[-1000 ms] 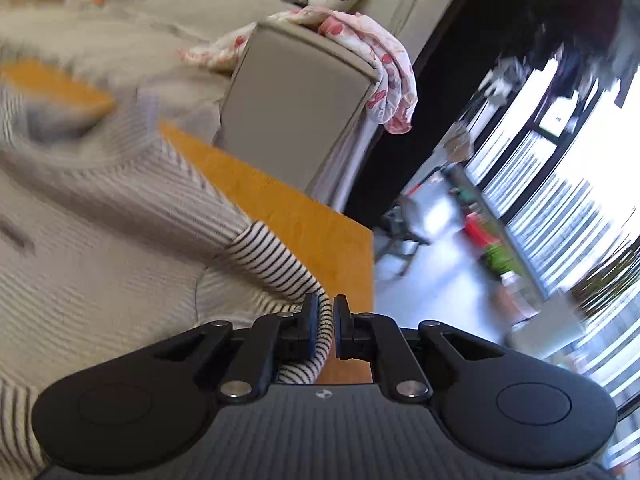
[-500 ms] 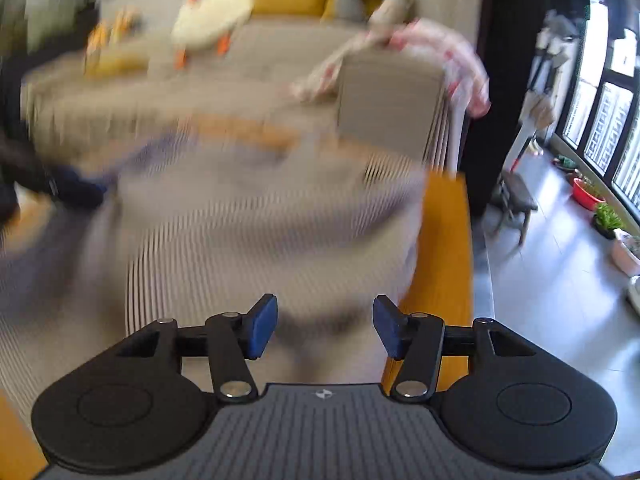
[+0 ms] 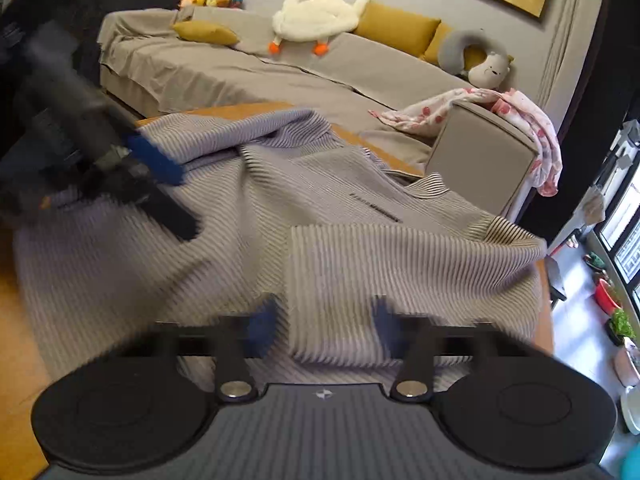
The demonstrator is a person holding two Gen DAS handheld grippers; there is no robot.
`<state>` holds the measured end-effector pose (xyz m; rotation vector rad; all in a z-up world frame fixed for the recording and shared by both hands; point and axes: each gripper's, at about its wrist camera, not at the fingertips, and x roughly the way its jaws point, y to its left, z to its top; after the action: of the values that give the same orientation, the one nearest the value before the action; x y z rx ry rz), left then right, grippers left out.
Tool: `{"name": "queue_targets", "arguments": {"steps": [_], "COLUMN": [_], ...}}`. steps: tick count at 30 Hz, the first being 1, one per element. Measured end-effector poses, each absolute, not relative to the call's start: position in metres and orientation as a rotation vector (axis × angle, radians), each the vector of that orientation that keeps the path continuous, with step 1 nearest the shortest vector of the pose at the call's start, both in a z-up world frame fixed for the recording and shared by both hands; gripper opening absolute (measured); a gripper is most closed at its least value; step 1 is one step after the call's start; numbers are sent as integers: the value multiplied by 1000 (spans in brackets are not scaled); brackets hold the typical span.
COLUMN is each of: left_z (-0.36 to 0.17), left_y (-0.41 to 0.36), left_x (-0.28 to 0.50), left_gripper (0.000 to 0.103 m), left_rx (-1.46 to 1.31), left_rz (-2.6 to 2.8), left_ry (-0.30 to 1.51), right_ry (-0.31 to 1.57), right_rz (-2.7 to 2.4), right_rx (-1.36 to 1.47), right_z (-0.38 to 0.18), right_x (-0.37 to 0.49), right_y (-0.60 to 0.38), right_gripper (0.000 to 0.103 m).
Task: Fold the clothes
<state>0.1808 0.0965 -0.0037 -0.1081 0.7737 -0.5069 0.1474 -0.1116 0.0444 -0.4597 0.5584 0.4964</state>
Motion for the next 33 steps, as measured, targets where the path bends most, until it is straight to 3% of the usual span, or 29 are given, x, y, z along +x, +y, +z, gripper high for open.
{"name": "queue_targets", "arguments": {"steps": [3, 8, 14, 30, 33], "left_z": [-1, 13, 34, 36, 35], "left_y": [101, 116, 138, 198, 204], "left_x": [177, 183, 178, 161, 161], "left_gripper": [99, 103, 103, 103, 103], "left_rx": [-143, -304, -325, -394, -405], "left_rz": [-511, -541, -482, -336, -321], "left_ry": [779, 803, 704, 696, 697], "right_ry": [534, 394, 280, 409, 408], "right_rz": [393, 194, 290, 392, 398], "right_rx": [-405, -98, -14, -32, -15], "right_z": [72, 177, 244, 192, 190], "right_x": [170, 225, 253, 325, 322], "right_y": [-135, -212, -184, -51, -49], "right_gripper": [3, 3, 3, 4, 12]}}
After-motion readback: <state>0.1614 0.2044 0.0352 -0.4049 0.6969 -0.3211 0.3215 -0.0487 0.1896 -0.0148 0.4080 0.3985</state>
